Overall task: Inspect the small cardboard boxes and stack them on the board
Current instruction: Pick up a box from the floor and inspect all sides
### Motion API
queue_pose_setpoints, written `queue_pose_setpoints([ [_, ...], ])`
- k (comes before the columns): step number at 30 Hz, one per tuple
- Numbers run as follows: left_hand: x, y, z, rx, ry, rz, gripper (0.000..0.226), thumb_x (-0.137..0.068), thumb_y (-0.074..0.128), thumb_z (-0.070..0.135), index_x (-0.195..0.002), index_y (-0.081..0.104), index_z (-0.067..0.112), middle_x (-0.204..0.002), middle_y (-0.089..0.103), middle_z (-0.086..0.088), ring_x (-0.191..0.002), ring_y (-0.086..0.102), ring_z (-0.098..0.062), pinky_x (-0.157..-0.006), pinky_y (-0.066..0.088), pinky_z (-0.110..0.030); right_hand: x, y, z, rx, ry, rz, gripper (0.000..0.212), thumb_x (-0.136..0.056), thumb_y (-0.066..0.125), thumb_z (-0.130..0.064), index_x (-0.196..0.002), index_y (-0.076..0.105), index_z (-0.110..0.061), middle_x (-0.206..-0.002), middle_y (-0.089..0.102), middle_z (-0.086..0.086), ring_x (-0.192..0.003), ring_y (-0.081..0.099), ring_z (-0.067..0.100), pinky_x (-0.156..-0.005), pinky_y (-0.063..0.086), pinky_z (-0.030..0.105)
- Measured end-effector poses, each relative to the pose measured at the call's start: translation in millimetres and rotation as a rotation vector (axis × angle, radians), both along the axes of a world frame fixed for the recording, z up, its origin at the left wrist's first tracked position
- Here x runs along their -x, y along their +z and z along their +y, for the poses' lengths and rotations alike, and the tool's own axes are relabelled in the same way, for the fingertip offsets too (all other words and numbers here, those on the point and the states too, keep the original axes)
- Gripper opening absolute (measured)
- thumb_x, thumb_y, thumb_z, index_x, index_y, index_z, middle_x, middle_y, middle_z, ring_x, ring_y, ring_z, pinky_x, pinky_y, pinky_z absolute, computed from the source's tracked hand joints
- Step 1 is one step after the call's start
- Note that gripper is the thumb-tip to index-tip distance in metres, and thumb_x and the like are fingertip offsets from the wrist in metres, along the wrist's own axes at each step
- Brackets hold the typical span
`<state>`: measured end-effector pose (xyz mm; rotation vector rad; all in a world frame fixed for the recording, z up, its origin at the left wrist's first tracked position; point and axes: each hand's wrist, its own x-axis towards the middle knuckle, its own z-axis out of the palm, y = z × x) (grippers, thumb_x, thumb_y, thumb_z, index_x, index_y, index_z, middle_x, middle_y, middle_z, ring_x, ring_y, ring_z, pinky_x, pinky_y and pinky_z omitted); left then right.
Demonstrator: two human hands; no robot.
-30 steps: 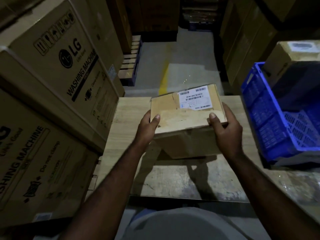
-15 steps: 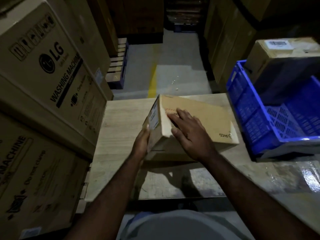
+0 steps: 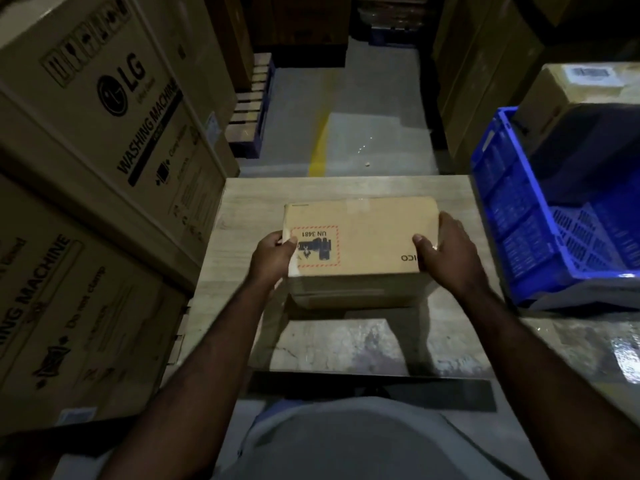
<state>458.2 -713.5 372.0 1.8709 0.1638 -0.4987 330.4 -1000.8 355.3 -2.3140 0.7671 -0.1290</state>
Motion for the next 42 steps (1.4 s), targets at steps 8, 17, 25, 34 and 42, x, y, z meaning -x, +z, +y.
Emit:
queue_pose_setpoints([
  [8, -13, -7, -4, -0.172, -0.023, -0.061, 0.025, -0.101, 0.057, 0.020, -0.119, 0.071, 0.009, -0.110, 0.075, -0.009, -0.096, 0.072, -0.028, -0.085, 0.061, -0.046, 2, -1, -1, -0.448, -0.144, -0.114, 0.041, -0.099, 0.067, -0.034, -0.138, 0.059, -0.021, -0.123, 0.070, 0.003, -0.111, 0.068, 0.026, -0.093, 0.059, 0.049],
  [17, -8, 0, -4, -0.001, -0.067, -0.211, 0.031, -0.090, 0.060, -0.013, -0.102, 0.048, 0.013, -0.109, 0.072, -0.009, -0.099, 0.071, -0.015, -0.075, 0.061, -0.031, 21, -3, -19, -0.339, -0.128, -0.185, 0.051, -0.093, 0.074, -0.010, -0.134, 0.046, -0.022, -0.129, 0.063, -0.001, -0.118, 0.065, 0.019, -0.090, 0.062, 0.044],
  [25, 15, -50, 6, -0.302, -0.091, -0.210, 0.045, -0.077, 0.075, -0.004, -0.072, 0.041, 0.023, -0.080, 0.062, -0.007, -0.076, 0.055, -0.020, -0.065, 0.050, -0.038, 49, -47, -9, -0.261, -0.180, -0.038, 0.047, -0.082, 0.088, -0.015, -0.111, 0.050, -0.014, -0.118, 0.068, 0.004, -0.106, 0.065, 0.019, -0.090, 0.060, 0.044],
  [34, 41, -75, 15, -0.433, -0.172, -0.151, 0.020, -0.087, 0.069, 0.002, -0.094, 0.052, 0.010, -0.090, 0.061, -0.007, -0.082, 0.054, -0.020, -0.060, 0.035, -0.031, 66, -76, 8, -0.229, -0.135, 0.122, 0.047, -0.086, 0.085, -0.012, -0.120, 0.054, -0.005, -0.120, 0.069, 0.016, -0.107, 0.068, 0.031, -0.082, 0.051, 0.033],
  [42, 73, -85, 29, -0.495, -0.308, -0.253, 0.067, -0.090, 0.070, 0.015, -0.149, 0.041, 0.007, -0.153, 0.044, -0.018, -0.140, 0.044, -0.032, -0.116, 0.041, -0.044, 94, -80, 19, -0.097, -0.020, 0.078, 0.056, -0.095, 0.074, -0.012, -0.145, 0.049, -0.012, -0.141, 0.061, 0.014, -0.127, 0.058, 0.030, -0.099, 0.045, 0.031],
])
